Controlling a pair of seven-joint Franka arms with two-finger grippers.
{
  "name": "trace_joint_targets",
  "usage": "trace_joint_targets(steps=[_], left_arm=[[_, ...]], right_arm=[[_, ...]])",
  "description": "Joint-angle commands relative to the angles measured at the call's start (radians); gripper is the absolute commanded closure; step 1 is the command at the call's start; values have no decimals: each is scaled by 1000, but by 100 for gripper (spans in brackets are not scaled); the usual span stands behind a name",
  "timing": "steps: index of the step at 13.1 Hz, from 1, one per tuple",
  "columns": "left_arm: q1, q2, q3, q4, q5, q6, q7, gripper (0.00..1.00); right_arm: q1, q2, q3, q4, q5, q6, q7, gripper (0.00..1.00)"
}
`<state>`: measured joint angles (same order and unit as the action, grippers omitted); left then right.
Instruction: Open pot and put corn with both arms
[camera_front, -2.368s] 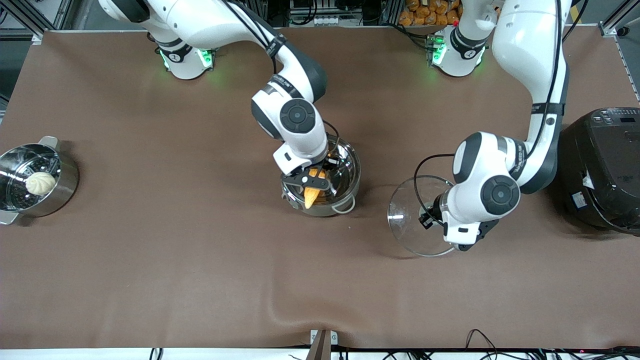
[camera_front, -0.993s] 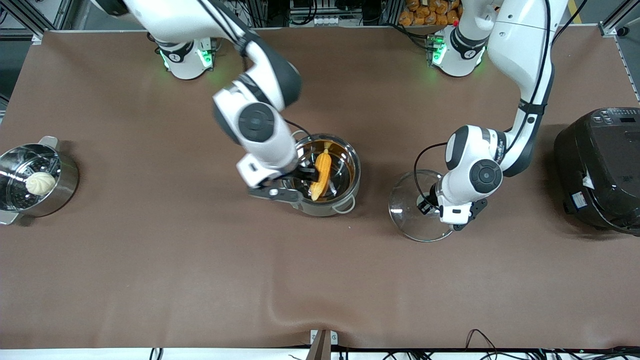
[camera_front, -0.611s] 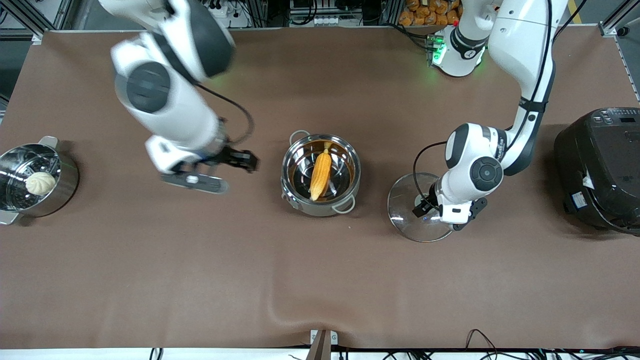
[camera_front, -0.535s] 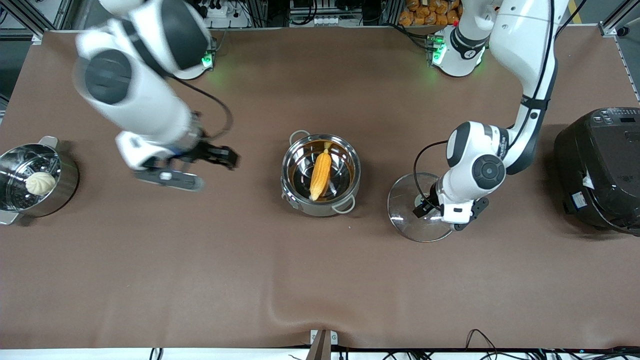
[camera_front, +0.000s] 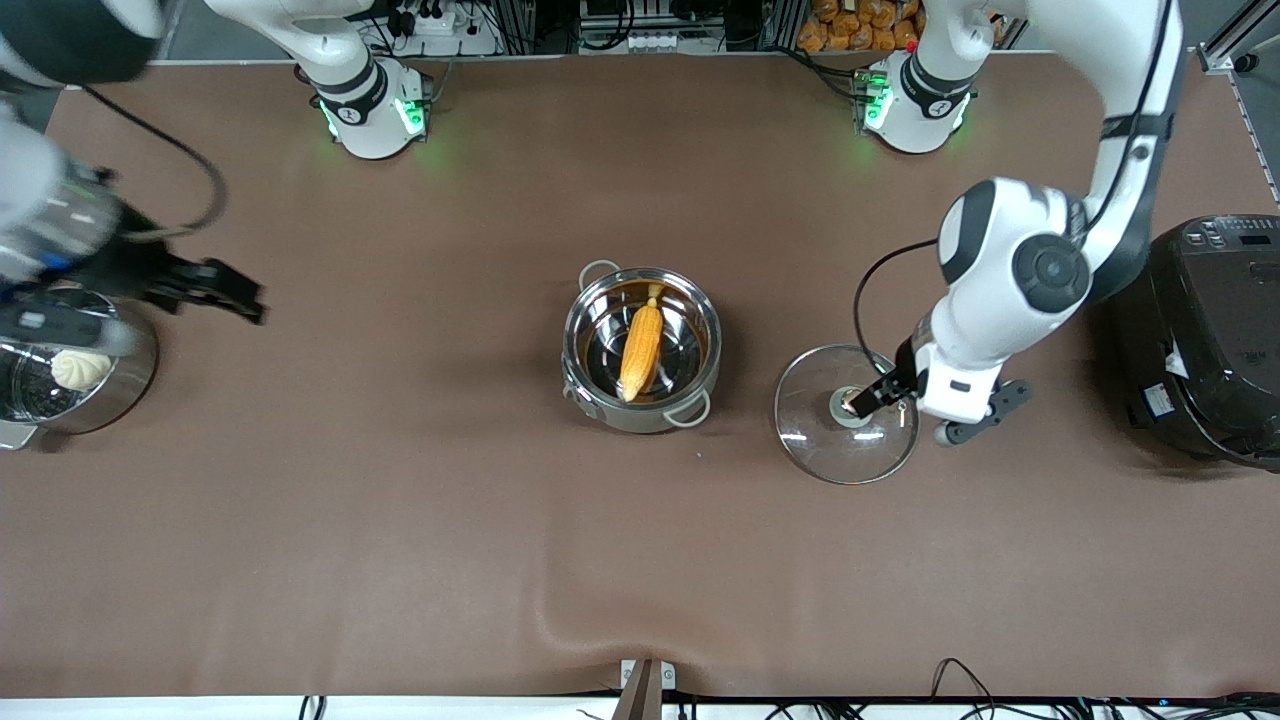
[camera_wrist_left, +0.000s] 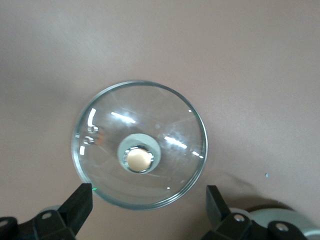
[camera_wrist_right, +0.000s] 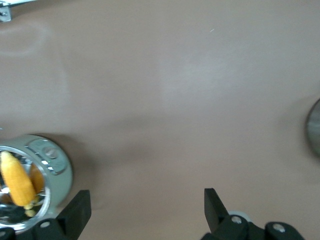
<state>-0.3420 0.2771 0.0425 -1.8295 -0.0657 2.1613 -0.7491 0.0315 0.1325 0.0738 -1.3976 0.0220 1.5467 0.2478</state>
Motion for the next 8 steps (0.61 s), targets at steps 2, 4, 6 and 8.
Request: trace_joint_targets(steps=[2,4,6,8], left_arm=[[6,-116,-3,-19,66,-93,114,0],[17,-160,-1,-17,67,-126,169,0],[49,-237,-1,-16,67,-219,242,0],[89,-294,0,-10,67,-303,362,0]], right_arm=[[-13,-172,-135,-196,13,61,-214,0],[-15,-206,-146,-239,-1,61,-228,0],[-21,-215,-147,-242,-2,61,-226,0],[-19,-217,-147,-244,-16,44,-220,0]])
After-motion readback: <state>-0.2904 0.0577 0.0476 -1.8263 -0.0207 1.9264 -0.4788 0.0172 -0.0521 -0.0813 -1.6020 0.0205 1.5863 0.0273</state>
